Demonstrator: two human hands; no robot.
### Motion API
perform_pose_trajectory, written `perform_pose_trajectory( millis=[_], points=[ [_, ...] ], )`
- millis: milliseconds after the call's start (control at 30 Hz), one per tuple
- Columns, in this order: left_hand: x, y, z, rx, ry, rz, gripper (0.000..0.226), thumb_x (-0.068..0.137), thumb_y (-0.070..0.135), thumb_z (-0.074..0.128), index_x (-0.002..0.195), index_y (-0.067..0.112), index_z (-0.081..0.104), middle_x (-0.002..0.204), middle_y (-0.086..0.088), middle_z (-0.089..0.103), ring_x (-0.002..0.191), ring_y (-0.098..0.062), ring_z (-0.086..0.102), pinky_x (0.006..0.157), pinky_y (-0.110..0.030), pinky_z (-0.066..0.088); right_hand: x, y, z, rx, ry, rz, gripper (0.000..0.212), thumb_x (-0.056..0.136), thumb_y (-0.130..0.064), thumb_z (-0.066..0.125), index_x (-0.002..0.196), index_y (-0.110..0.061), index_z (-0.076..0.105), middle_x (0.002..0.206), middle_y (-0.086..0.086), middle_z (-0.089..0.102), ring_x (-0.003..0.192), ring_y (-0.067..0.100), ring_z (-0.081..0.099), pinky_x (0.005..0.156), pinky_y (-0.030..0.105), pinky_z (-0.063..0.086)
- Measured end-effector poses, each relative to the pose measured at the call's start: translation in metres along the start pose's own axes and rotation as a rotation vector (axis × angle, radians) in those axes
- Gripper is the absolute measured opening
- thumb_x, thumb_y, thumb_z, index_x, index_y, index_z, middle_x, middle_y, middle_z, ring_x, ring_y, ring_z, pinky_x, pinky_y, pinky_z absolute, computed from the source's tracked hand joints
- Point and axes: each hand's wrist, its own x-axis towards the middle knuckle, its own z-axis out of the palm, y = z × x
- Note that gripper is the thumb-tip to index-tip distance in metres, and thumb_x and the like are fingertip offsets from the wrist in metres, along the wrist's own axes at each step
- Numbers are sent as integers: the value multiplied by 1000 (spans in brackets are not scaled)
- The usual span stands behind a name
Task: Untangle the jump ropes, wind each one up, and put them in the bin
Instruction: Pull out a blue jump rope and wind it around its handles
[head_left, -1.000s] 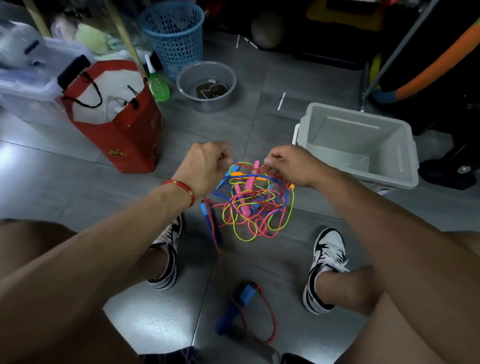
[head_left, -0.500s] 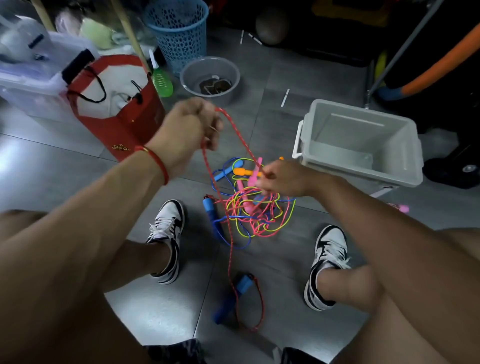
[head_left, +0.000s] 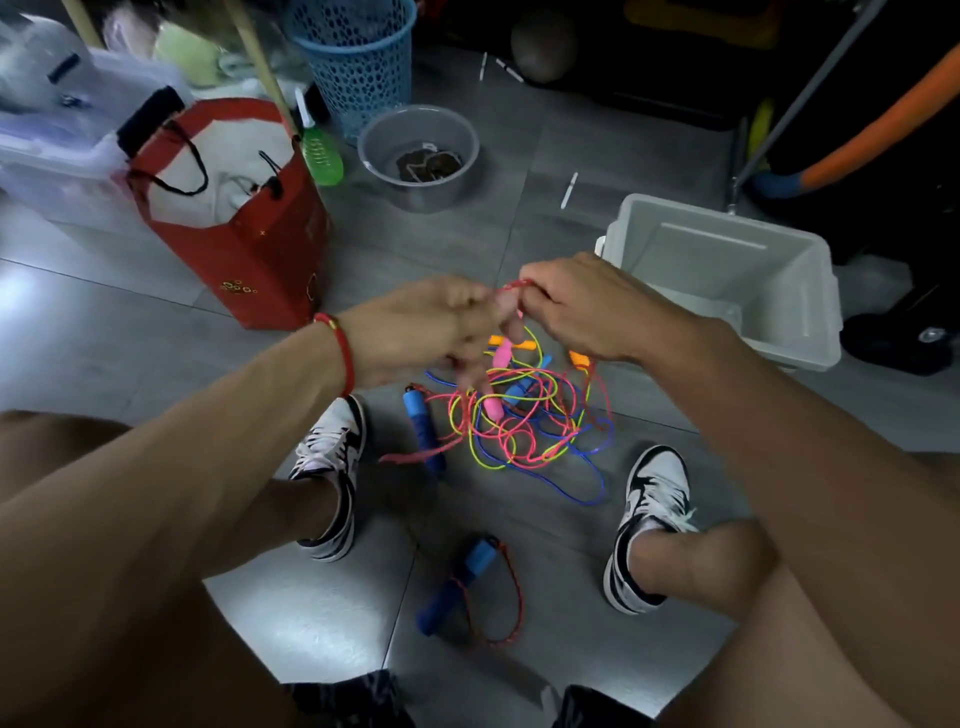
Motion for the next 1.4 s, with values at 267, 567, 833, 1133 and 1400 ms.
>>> perform_pose_trajectory(
  millis=[267, 567, 833, 1133, 1400],
  points=[
    [-13, -15, -75, 689, 77, -510, 20, 98, 4, 47, 87, 6, 64, 71, -14, 69, 49, -20, 67, 50, -26, 51, -26, 65, -14, -5, -269, 340, 34, 106, -34, 44, 89, -13, 65, 88, 12, 68, 90, 30, 64, 71, 31, 39],
    [-3, 3, 3, 203, -91, -107, 61, 88, 44, 72, 138, 15, 51, 118, -2, 71, 114, -18, 66, 111, -45, 41, -17, -8, -13, 41, 19, 4, 35, 102, -43, 44, 77, -20, 51, 63, -3, 51, 67, 24, 52, 61, 38, 38],
    [-2, -46, -117, 426, 634, -245, 32, 93, 22, 52, 68, 18, 71, 61, -5, 66, 57, -22, 62, 68, -30, 52, -34, 73, 5, -30, -245, 313, 25, 104, -35, 47, 87, -21, 59, 89, 0, 62, 92, 27, 58, 72, 32, 37],
    [4, -23, 9, 258, 33, 6, 49, 94, 27, 68, 138, 15, 51, 117, -9, 70, 113, -18, 65, 99, -34, 51, -25, 8, -4, 200, 78, -8, 19, 99, -38, 58, 86, -29, 67, 59, -8, 53, 57, 1, 51, 55, 19, 34],
    [4, 2, -41, 140, 828, 242, 33, 105, 23, 43, 78, 20, 61, 45, 8, 56, 57, -22, 65, 55, -28, 45, -19, 74, 24, -24, -200, 353, 26, 101, -42, 45, 83, -31, 60, 95, -4, 62, 107, 28, 59, 95, 44, 44]
  ],
)
